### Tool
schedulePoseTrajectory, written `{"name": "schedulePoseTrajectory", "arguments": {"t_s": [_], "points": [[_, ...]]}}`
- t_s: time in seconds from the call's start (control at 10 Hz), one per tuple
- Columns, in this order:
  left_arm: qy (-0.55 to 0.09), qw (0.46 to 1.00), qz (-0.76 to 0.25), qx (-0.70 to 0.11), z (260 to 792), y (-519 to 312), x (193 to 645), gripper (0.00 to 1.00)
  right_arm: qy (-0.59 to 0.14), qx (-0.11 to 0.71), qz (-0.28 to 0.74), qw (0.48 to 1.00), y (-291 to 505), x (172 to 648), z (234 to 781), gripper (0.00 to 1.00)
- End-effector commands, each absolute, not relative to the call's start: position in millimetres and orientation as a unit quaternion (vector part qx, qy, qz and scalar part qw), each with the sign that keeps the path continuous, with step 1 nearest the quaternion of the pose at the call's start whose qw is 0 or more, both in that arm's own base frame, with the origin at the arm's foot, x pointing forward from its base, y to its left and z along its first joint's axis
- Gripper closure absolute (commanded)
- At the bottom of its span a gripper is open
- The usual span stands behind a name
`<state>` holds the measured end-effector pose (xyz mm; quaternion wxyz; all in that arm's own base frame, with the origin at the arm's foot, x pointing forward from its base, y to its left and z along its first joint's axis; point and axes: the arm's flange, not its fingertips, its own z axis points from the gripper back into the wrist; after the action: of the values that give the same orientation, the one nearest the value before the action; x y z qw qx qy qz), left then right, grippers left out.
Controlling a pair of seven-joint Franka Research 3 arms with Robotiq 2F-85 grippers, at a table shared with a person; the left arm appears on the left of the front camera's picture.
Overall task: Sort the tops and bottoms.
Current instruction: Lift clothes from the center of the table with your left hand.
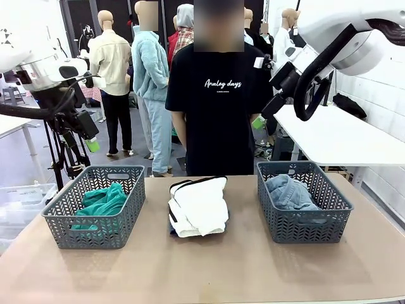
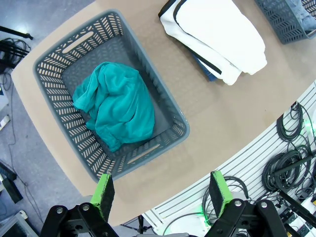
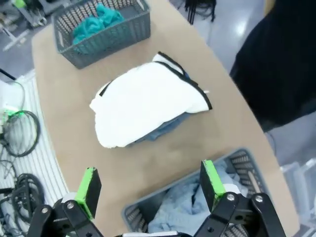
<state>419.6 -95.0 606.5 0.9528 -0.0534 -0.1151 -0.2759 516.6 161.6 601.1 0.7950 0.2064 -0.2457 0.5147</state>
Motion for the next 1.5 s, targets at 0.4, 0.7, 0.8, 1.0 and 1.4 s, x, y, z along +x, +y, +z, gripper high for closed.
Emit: {"name": "schedulePoseTrajectory", "arguments": {"t_s": [0.4, 0.7, 0.8, 1.0, 1.4], "points": [[-0.114, 0.950, -0.284, -0.065, 607.0, -92.6, 418.9, 0.00, -0.241, 0.225, 0.476, 0.815, 130.5, 528.5, 583.3, 0.00], [-0.114, 0.950, -0.284, -0.065, 607.0, -92.6, 418.9, 0.00, -0.242, 0.207, 0.491, 0.811, 134.3, 528.4, 589.8, 0.00], [-0.114, 0.950, -0.284, -0.065, 607.0, -92.6, 418.9, 0.00, -0.242, 0.207, 0.491, 0.811, 134.3, 528.4, 589.8, 0.00], [-0.115, 0.953, -0.276, -0.053, 606.5, -94.9, 419.7, 0.00, -0.242, 0.207, 0.491, 0.811, 134.3, 528.4, 589.8, 0.00], [-0.158, 0.930, -0.328, -0.053, 556.4, -167.0, 457.8, 0.00, -0.242, 0.207, 0.491, 0.811, 134.3, 528.4, 589.8, 0.00]]}}
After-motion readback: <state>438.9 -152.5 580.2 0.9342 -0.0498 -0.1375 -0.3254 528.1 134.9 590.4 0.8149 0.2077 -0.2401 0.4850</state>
